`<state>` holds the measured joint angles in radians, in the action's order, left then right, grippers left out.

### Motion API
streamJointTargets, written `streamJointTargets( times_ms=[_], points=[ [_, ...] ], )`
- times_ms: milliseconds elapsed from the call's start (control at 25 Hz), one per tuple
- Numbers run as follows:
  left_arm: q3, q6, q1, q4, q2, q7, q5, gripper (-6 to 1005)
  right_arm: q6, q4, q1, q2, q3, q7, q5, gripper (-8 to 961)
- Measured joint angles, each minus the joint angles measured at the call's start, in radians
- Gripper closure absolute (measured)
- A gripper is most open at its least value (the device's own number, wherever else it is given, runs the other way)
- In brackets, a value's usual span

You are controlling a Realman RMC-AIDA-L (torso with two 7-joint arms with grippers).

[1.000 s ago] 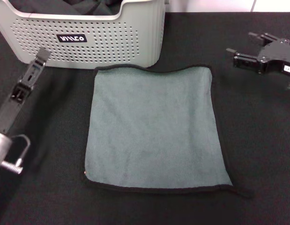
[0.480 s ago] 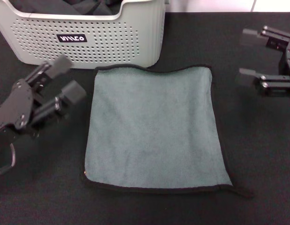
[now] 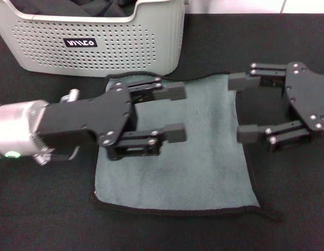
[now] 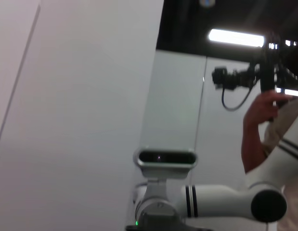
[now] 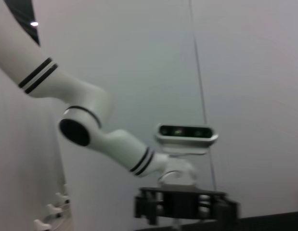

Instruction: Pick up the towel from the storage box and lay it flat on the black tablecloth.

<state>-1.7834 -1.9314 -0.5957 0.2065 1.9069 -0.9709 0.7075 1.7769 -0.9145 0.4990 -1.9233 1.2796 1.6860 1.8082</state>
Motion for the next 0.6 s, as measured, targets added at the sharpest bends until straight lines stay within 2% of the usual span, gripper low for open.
streamJointTargets(
  times_ms=[160,280,600],
  points=[
    [0.005,0.045,-0.053,0.009,0.003,-0.027,0.02,303,0.001,0.0,0.008,0.0,0.03,0.001,-0.001,81],
    [0.006,0.054,-0.069,0.009,0.004,-0.028,0.02,303,0.001,0.007,0.007,-0.002,0.032,0.001,-0.001,81],
    [0.032,0.071,-0.058,0.022,-0.003,-0.055,0.017,302,0.0,0.009,-0.003,-0.002,0.026,0.011,-0.009,81]
  ],
)
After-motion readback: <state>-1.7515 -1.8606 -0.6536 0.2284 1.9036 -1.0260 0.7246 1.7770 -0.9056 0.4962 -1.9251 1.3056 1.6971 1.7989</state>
